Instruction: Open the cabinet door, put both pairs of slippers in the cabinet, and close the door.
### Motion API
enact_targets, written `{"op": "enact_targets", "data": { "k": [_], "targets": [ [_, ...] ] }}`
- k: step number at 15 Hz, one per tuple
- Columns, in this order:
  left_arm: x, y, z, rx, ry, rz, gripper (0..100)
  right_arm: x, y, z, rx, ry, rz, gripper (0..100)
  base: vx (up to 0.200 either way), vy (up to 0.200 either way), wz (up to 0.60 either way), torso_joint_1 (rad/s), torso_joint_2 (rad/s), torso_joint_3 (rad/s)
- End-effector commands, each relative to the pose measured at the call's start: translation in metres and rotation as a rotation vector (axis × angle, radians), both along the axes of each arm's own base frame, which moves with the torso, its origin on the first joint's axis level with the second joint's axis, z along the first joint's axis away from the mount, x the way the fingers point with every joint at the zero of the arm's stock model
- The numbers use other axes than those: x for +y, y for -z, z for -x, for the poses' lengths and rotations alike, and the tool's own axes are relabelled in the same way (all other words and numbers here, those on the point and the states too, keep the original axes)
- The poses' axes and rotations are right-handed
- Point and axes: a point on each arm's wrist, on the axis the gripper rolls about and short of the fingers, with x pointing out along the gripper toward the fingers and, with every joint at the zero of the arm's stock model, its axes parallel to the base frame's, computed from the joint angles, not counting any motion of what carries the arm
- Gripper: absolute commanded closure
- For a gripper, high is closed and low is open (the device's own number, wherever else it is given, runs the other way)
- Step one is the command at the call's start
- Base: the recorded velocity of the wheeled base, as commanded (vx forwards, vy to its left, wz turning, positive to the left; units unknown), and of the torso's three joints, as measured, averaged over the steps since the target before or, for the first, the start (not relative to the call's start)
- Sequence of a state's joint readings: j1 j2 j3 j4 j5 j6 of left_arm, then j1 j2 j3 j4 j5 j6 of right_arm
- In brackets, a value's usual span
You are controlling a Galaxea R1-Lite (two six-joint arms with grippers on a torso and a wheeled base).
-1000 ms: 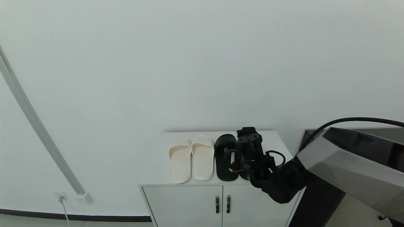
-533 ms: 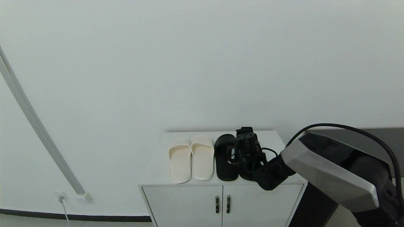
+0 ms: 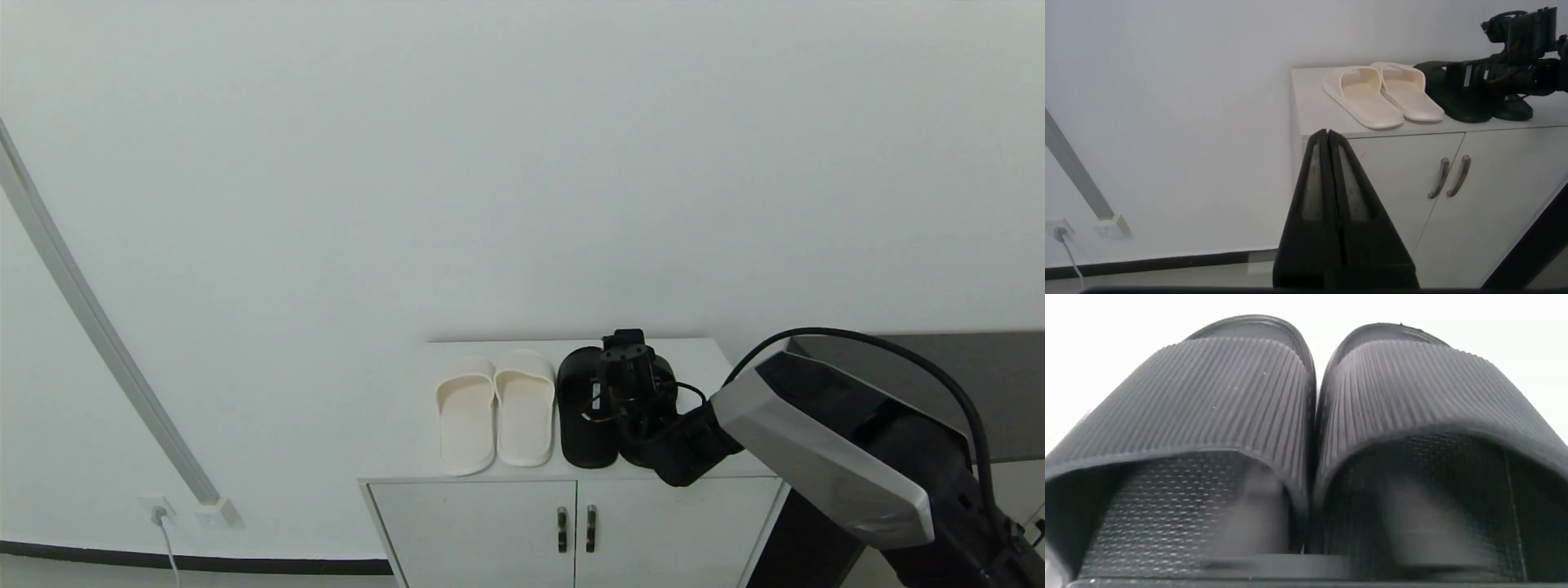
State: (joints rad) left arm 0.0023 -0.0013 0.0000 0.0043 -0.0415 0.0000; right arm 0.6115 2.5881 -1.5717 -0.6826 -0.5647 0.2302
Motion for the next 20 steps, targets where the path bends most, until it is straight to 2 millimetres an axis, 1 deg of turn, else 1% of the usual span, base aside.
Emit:
{"op": "enact_targets", "data": {
  "k": [1,4,6,8,9,10,11,12,13,15,16,18,19,20],
  "targets": [
    [0.0,0.0,0.0,0.002,-0.001,0.002,100,0.0,-0.001,0.0,-0.003,0.002,-0.001,100,0.0,0.0,0.0,0.0,0.0,0.0],
    [0.0,0.0,0.0,0.002,-0.001,0.002,100,-0.001,-0.003,0.001,-0.008,0.014,0.006,100,0.0,0.0,0.0,0.0,0.0,0.0],
    [0.0,0.0,0.0,0.002,-0.001,0.002,100,-0.003,-0.028,0.009,-0.039,0.019,-0.01,100,0.0,0.0,0.0,0.0,0.0,0.0],
    [0.0,0.0,0.0,0.002,-0.001,0.0,100,-0.014,-0.061,0.03,-0.07,-0.018,-0.015,100,0.0,0.0,0.0,0.0,0.0,0.0],
    [0.0,0.0,0.0,0.002,-0.001,0.0,100,-0.018,-0.076,0.045,-0.096,-0.074,-0.024,100,0.0,0.0,0.0,0.0,0.0,0.0],
    [0.0,0.0,0.0,0.002,-0.001,0.0,100,-0.026,-0.089,0.064,-0.118,-0.137,-0.014,100,0.0,0.0,0.0,0.0,0.0,0.0],
    [0.0,0.0,0.0,0.002,-0.001,0.0,100,-0.035,-0.1,0.088,-0.128,-0.212,-0.007,100,0.0,0.0,0.0,0.0,0.0,0.0],
    [0.0,0.0,0.0,0.002,-0.001,0.0,100,-0.04,-0.104,0.104,-0.124,-0.264,-0.01,100,0.0,0.0,0.0,0.0,0.0,0.0],
    [0.0,0.0,0.0,0.002,-0.001,0.0,100,-0.054,-0.115,0.14,-0.099,-0.39,-0.027,100,0.0,0.0,0.0,0.0,0.0,0.0],
    [0.0,0.0,0.0,0.002,-0.002,0.002,100,-0.075,-0.122,0.183,-0.058,-0.527,-0.042,100,0.0,0.0,0.0,0.0,0.0,0.0],
    [0.0,0.0,0.0,0.002,-0.002,0.002,100,-0.081,-0.125,0.194,-0.055,-0.556,-0.049,100,0.0,0.0,0.0,0.0,0.0,0.0],
    [0.0,0.0,0.0,0.002,-0.002,0.002,100,-0.096,-0.131,0.226,-0.03,-0.658,-0.06,100,0.0,0.0,0.0,0.0,0.0,0.0],
    [0.0,0.0,0.0,0.002,-0.002,0.002,100,-0.102,-0.13,0.242,-0.004,-0.702,-0.055,100,0.0,0.0,0.0,0.0,0.0,0.0],
    [0.0,0.0,0.0,0.002,-0.002,0.003,100,-0.104,-0.127,0.253,0.018,-0.754,-0.058,100,0.0,0.0,0.0,0.0,0.0,0.0]
  ]
}}
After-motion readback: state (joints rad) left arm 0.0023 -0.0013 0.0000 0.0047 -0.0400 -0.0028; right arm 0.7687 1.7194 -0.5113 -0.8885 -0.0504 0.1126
